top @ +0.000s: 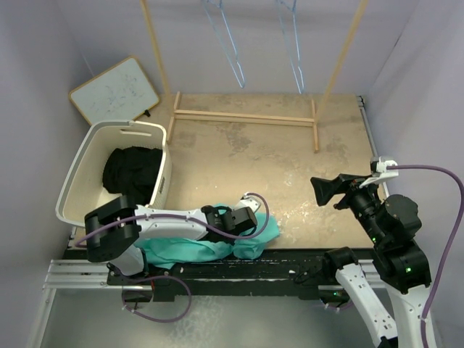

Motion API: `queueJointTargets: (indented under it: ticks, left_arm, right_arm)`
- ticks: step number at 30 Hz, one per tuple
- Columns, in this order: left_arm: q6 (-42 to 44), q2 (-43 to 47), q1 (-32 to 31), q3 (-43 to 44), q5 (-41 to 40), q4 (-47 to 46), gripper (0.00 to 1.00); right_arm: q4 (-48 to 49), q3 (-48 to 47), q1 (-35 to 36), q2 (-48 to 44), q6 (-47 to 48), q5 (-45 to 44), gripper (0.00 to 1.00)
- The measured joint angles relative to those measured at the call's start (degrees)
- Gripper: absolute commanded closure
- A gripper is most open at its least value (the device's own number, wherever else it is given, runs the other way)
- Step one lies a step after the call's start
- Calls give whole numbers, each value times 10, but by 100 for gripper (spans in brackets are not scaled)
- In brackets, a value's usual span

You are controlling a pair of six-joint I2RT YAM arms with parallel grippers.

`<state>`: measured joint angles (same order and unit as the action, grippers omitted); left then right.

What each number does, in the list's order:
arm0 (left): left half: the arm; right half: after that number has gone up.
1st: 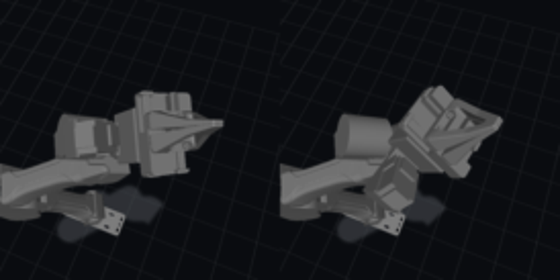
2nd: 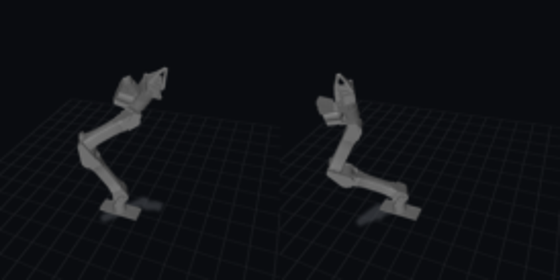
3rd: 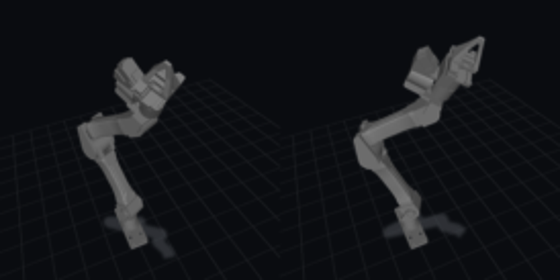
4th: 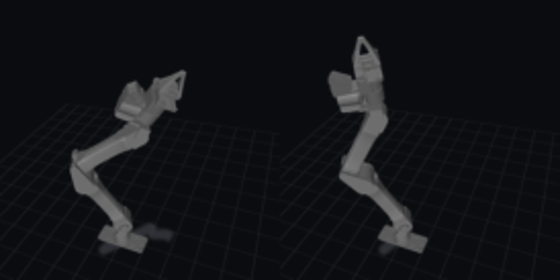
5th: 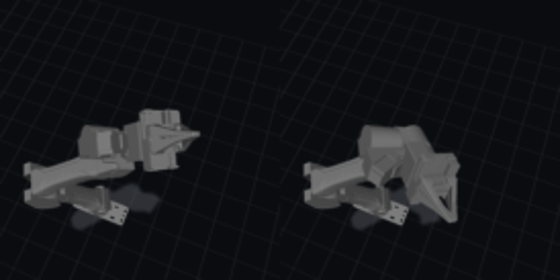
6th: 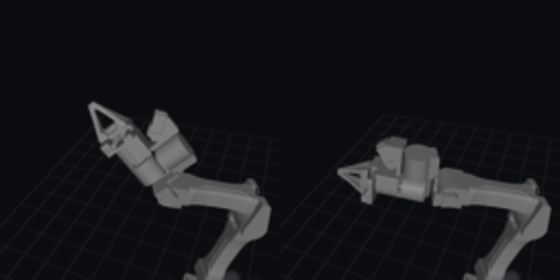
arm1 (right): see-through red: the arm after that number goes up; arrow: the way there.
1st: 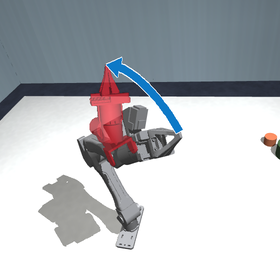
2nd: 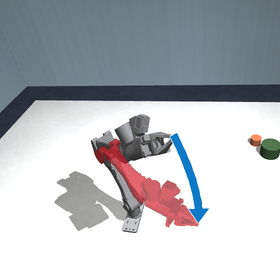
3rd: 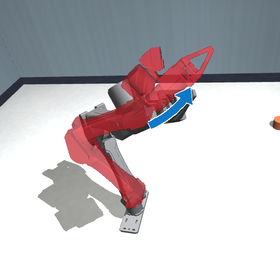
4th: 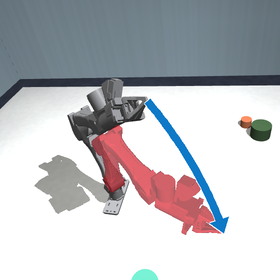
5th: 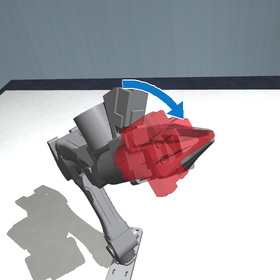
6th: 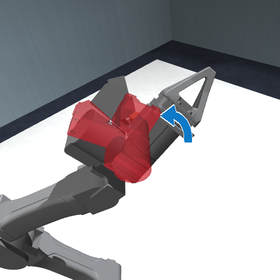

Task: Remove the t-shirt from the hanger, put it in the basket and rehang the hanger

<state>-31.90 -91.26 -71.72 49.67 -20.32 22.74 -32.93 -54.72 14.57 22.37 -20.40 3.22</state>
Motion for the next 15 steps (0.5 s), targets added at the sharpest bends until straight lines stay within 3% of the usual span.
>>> queueJointTargets:
  ticks: [6,11,15]
  left_arm:
    - [6,48,42,66,-3,110,100]
    - [37,203,195,152,-1,179,100]
    - [76,273,268,280,-57,231,100]
  right_arm:
    - [-2,0,0,0,0,4,8]
    - [-2,0,0,0,-1,4,8]
    - [-2,0,0,0,-3,5,8]
